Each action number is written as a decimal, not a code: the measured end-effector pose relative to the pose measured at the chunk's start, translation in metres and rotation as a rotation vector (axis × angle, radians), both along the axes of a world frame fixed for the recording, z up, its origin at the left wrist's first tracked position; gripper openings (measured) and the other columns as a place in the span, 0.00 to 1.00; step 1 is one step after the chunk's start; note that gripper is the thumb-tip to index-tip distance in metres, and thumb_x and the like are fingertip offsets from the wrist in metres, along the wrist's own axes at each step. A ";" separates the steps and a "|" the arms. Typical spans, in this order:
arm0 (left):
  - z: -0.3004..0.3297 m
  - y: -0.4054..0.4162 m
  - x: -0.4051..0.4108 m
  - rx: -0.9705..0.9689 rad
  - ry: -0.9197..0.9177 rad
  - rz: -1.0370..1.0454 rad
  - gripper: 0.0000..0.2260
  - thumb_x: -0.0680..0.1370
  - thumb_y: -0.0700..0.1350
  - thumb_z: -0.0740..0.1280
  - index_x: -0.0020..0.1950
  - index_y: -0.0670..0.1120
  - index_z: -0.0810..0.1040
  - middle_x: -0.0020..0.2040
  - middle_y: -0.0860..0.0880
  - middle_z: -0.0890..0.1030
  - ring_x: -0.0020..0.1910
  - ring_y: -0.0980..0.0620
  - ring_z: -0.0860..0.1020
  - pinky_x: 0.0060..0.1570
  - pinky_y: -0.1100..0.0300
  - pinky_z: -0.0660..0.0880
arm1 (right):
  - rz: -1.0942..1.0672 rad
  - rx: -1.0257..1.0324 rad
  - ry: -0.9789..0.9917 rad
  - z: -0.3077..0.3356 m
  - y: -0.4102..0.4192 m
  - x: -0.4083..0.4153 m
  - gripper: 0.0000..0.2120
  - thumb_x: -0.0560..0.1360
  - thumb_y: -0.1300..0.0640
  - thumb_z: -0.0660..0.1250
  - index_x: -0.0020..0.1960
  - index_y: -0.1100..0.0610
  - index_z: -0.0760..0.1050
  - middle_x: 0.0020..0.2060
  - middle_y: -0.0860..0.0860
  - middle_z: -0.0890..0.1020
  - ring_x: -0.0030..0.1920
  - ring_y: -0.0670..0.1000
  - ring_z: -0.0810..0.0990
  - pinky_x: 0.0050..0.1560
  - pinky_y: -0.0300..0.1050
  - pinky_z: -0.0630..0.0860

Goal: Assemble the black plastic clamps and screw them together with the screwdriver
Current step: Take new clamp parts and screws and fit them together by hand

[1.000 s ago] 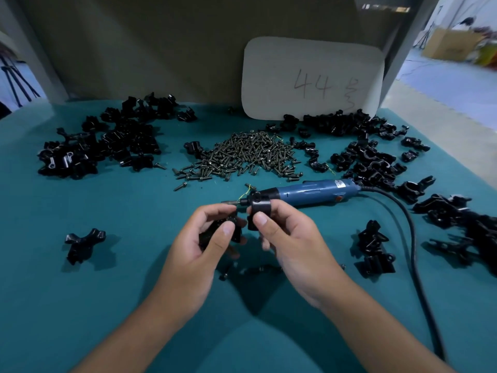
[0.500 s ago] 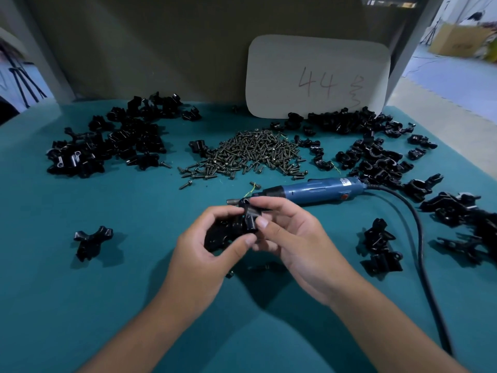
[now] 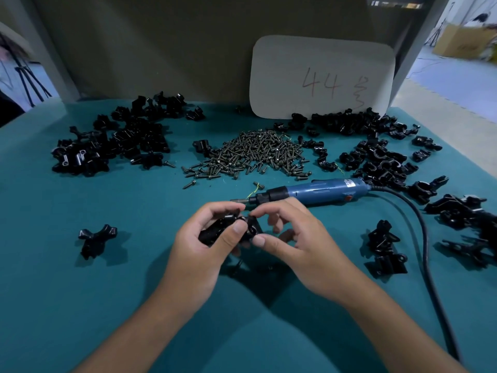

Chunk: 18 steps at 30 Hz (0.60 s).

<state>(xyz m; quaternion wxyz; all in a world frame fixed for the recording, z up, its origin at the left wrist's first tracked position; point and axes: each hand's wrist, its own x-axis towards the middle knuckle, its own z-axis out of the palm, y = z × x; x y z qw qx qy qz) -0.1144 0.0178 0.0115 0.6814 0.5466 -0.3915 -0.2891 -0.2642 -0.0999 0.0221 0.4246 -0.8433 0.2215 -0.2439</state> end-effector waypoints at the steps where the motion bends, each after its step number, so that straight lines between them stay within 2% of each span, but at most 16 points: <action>1: -0.001 0.000 0.000 0.005 0.001 -0.001 0.13 0.72 0.57 0.71 0.53 0.56 0.82 0.49 0.51 0.86 0.45 0.53 0.84 0.45 0.62 0.80 | 0.000 0.047 -0.035 -0.001 0.000 0.001 0.12 0.75 0.41 0.72 0.58 0.38 0.76 0.50 0.42 0.75 0.51 0.47 0.75 0.50 0.46 0.77; 4: -0.004 -0.001 0.001 0.008 0.026 -0.012 0.14 0.72 0.57 0.69 0.55 0.53 0.81 0.52 0.49 0.85 0.49 0.50 0.83 0.51 0.55 0.80 | 0.015 0.287 -0.192 -0.001 0.002 0.005 0.12 0.72 0.42 0.73 0.54 0.41 0.77 0.49 0.41 0.79 0.48 0.45 0.77 0.48 0.43 0.76; 8: -0.002 -0.002 0.000 -0.006 -0.010 -0.027 0.17 0.74 0.55 0.69 0.58 0.49 0.80 0.53 0.50 0.85 0.49 0.56 0.83 0.48 0.66 0.77 | 0.045 0.467 -0.311 -0.001 0.004 0.008 0.12 0.73 0.46 0.73 0.55 0.45 0.80 0.47 0.43 0.82 0.46 0.44 0.79 0.42 0.40 0.76; 11: -0.002 -0.002 0.000 -0.004 -0.021 -0.031 0.14 0.75 0.51 0.71 0.58 0.50 0.80 0.52 0.53 0.85 0.48 0.58 0.82 0.50 0.66 0.77 | 0.049 0.492 -0.322 -0.001 0.005 0.008 0.12 0.73 0.47 0.74 0.57 0.43 0.81 0.50 0.45 0.84 0.47 0.45 0.80 0.41 0.39 0.76; 14: -0.002 -0.002 0.000 -0.009 -0.048 -0.037 0.12 0.76 0.47 0.70 0.60 0.49 0.80 0.53 0.54 0.85 0.49 0.59 0.82 0.51 0.67 0.76 | 0.050 0.508 -0.319 -0.001 0.006 0.008 0.13 0.73 0.47 0.75 0.56 0.44 0.81 0.53 0.49 0.84 0.47 0.47 0.79 0.41 0.41 0.76; 18: -0.002 0.000 -0.001 -0.011 -0.088 -0.071 0.15 0.76 0.53 0.68 0.61 0.53 0.80 0.57 0.53 0.84 0.55 0.56 0.82 0.54 0.66 0.76 | 0.061 0.510 -0.307 0.000 0.010 0.010 0.15 0.71 0.44 0.77 0.56 0.44 0.81 0.52 0.56 0.83 0.47 0.47 0.79 0.42 0.40 0.77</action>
